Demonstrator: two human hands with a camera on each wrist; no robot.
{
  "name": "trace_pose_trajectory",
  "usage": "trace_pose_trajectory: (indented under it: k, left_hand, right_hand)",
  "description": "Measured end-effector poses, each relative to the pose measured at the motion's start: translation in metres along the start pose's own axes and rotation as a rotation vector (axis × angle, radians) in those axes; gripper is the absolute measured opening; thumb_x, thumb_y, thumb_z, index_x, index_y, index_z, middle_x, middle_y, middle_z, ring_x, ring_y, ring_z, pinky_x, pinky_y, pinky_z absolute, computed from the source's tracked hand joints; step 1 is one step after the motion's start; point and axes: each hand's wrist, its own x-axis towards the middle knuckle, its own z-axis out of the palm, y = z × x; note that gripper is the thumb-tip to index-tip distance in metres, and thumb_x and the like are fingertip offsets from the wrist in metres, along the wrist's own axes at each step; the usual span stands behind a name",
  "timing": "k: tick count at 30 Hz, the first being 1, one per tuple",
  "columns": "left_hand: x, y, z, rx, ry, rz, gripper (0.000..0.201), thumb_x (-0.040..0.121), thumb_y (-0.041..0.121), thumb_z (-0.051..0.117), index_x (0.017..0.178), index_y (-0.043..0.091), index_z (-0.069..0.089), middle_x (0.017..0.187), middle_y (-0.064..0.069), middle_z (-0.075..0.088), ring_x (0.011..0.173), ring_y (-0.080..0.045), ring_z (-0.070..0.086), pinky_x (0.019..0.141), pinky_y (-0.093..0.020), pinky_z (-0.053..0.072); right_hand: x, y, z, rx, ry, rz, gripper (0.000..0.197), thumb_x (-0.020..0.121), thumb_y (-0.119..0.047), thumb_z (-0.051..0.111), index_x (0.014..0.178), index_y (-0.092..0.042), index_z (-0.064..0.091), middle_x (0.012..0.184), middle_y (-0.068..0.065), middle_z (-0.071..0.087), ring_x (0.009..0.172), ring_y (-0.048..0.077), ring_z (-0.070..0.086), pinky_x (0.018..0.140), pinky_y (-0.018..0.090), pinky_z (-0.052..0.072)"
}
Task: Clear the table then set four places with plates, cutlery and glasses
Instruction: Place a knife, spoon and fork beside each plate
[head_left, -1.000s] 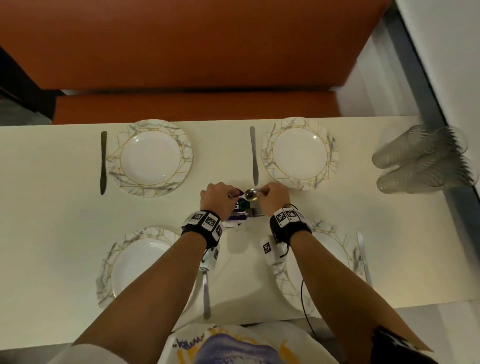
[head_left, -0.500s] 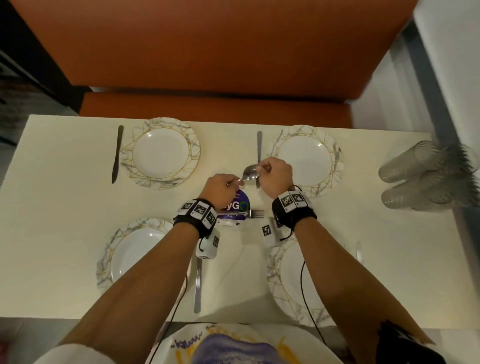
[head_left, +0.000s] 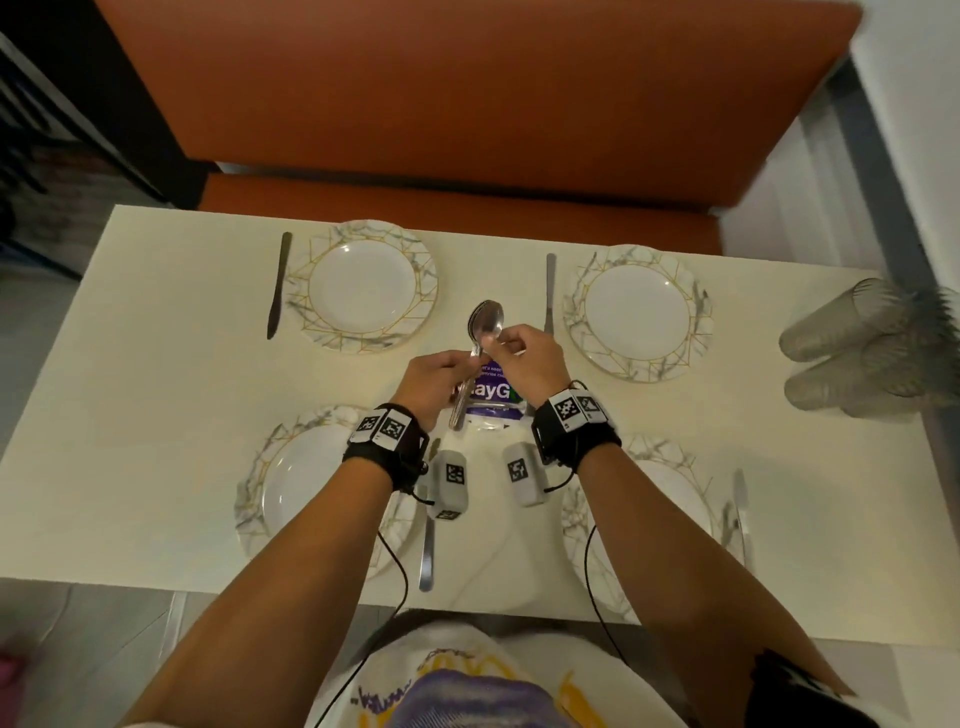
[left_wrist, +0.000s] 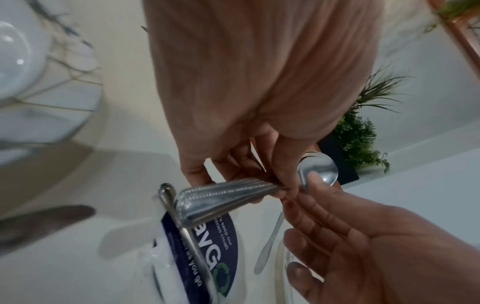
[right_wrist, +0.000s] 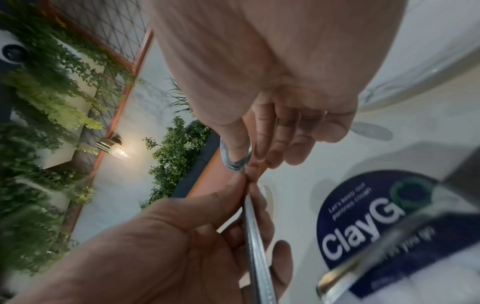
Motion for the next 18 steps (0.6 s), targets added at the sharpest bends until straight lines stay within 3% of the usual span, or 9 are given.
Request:
trace_pose_trajectory:
  k: [5,9,11,14,16,18]
  left_hand:
    - [-0.020,-0.020,-0.020,0.001,-0.013,0.012,0.021,0.097,0.019,0.071,0.113,0.006,0.077,0.104,-0.007,0.079,0.080,-0.006,0.073,0.063,-0.016,0.055]
    - [-0.033,-0.037,-0.039,-0.021,-0.042,-0.019,0.024,0.092,0.023,0.077,0.111,0.008,0.078,0.107,-0.007,0.079,0.094,-0.015,0.073,0.077,-0.028,0.057]
    - [-0.041,-0.041,-0.045,-0.036,-0.058,-0.034,0.024,0.093,0.022,0.077,0.112,0.008,0.078,0.104,-0.004,0.080,0.089,-0.012,0.073,0.073,-0.026,0.057]
    - [-0.051,-0.048,-0.056,-0.031,-0.044,-0.036,0.024,0.091,0.025,0.078,0.109,0.009,0.078,0.096,-0.003,0.078,0.080,-0.010,0.071,0.070,-0.024,0.056]
    - [-0.053,-0.057,-0.065,-0.020,-0.016,-0.022,0.021,0.091,0.025,0.079,0.106,0.011,0.080,0.094,-0.006,0.077,0.080,-0.016,0.071,0.072,-0.028,0.057]
    - [-0.057,-0.066,-0.074,-0.024,0.006,-0.012,0.018,0.094,0.020,0.075,0.107,0.008,0.079,0.093,-0.012,0.075,0.077,-0.019,0.071,0.068,-0.026,0.058]
  right_hand:
    - [-0.029,0.001,0.027,0.024,-0.021,0.048,0.024,0.087,-0.038,0.073,0.098,-0.016,0.077,0.092,-0.002,0.076,0.086,0.012,0.069,0.082,0.028,0.055]
    - [-0.048,0.005,0.042,0.037,-0.023,0.056,0.020,0.086,-0.036,0.074,0.092,-0.018,0.078,0.086,-0.004,0.076,0.082,0.013,0.070,0.082,0.034,0.058]
    - [-0.058,0.005,0.047,0.044,-0.041,0.061,0.020,0.088,-0.038,0.072,0.093,-0.019,0.078,0.086,-0.004,0.076,0.081,0.014,0.071,0.082,0.035,0.058]
    - [-0.072,0.006,0.054,0.055,-0.014,0.068,0.018,0.091,-0.034,0.069,0.091,-0.018,0.077,0.084,0.002,0.076,0.075,0.018,0.070,0.074,0.031,0.056]
    - [-0.081,0.011,0.057,0.091,0.013,0.115,0.017,0.093,-0.029,0.069,0.095,-0.013,0.077,0.084,0.003,0.076,0.069,0.014,0.067,0.065,0.022,0.050]
    - [-0.091,0.021,0.060,0.097,0.035,0.189,0.018,0.092,-0.029,0.070,0.093,-0.013,0.078,0.083,0.002,0.075,0.064,0.010,0.065,0.057,0.016,0.045]
